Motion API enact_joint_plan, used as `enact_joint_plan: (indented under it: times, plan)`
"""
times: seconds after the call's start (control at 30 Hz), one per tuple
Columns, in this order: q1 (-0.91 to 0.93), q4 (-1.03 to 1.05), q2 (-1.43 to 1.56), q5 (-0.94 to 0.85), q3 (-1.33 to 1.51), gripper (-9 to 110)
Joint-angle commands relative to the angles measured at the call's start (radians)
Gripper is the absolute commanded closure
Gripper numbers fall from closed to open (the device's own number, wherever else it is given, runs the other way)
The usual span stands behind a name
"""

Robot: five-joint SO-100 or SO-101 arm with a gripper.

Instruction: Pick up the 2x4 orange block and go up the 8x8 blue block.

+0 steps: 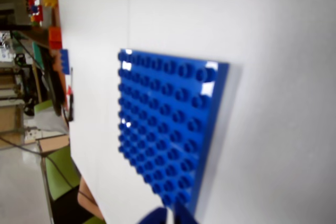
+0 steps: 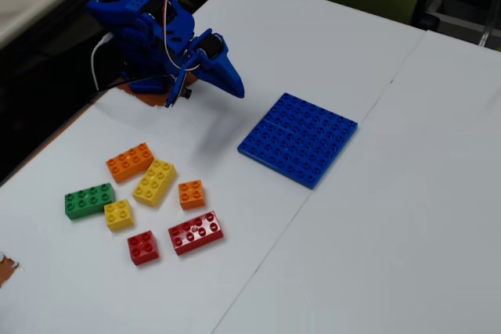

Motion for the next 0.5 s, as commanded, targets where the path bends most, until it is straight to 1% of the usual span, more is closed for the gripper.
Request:
enact_joint_plan:
  times: [0.0, 0.33, 0.47]
  plan:
    - [0.003, -0.008, 0.043, 0.003, 0.04, 101]
    - [0.003, -0.008, 0.043, -0.005, 0.04, 101]
    - [0.005, -0.005, 0.043, -0.025, 0.04, 99]
